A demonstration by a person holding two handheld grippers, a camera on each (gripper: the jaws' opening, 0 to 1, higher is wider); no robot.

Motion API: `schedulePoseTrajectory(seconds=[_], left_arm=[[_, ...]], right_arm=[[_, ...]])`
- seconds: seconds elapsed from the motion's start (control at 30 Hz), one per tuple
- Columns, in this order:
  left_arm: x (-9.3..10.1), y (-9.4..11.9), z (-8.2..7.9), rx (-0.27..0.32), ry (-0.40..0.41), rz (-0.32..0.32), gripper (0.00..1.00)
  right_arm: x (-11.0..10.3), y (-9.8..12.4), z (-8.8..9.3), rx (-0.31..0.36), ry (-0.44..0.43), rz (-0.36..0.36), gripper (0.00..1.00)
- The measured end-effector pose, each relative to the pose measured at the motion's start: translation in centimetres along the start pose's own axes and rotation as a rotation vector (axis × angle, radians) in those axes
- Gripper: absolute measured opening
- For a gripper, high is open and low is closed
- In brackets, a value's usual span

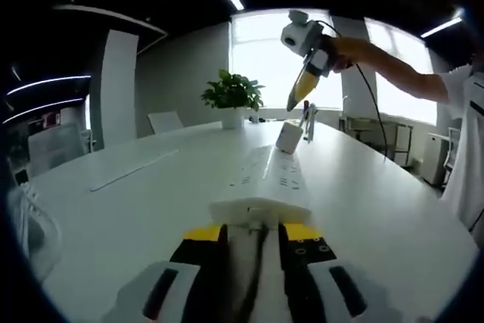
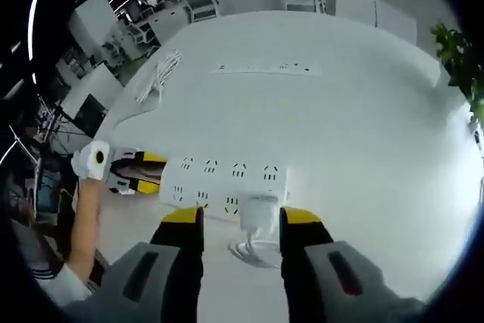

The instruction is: Straighten the power strip on the desk, plug the charger into it

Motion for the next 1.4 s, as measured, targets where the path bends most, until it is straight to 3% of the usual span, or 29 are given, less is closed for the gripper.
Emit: schedulePoseTrajectory(seconds=[0.27,0.47,0.67,0.87,1.0,1.17,1.27,1.37,1.4], left_arm=[[0.3,0.3,-0.2,-0.009,0.022,0.002,0.38],[0.1,1.1,-1.3,0.019,0.064,-0.023,0.42],[0.8,1.0,-2.3,0.031,0.048,-0.031,0.5],[1.3,1.5,-4.0,0.096,0.052,-0.017,0.55],[1.2,2.1,-5.2,0.142,0.056,-0.019,0.56],[1.3,2.8,-6.6,0.165,0.066,-0.043,0.57],[2.1,3.1,-6.5,0.142,0.063,-0.042,0.61],[2.7,3.5,-6.1,0.095,0.044,-0.053,0.66],[2.6,3.8,-5.6,0.045,0.036,-0.082,0.67]], right_arm=[[0.0,1.1,-1.2,0.11,-0.001,-0.043,0.37],[-0.6,2.2,-1.9,0.185,-0.005,-0.091,0.37],[-0.9,2.7,-2.0,0.257,-0.009,-0.144,0.38],[-0.5,4.0,-3.4,0.396,-0.019,-0.222,0.38],[-0.1,4.4,-3.5,0.475,0.074,-0.22,0.34],[-1.3,6.1,-3.8,0.595,0.174,-0.239,0.33],[-1.5,7.1,-4.7,0.674,0.234,-0.218,0.34],[-2.1,7.6,-4.3,0.696,0.261,-0.213,0.34],[-2.2,7.6,-4.2,0.696,0.265,-0.216,0.34]])
Point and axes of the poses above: the point that each gripper's makers call its tool centre point, and the gripper's own axes: y roughly backward along the fingers, x roughly to its right, z roughly out of its underside, the point moved 4 cm from there along y, roughly backward along the fingers, and after that the axes turned 5 degrees about z, right-handed, at the moved point
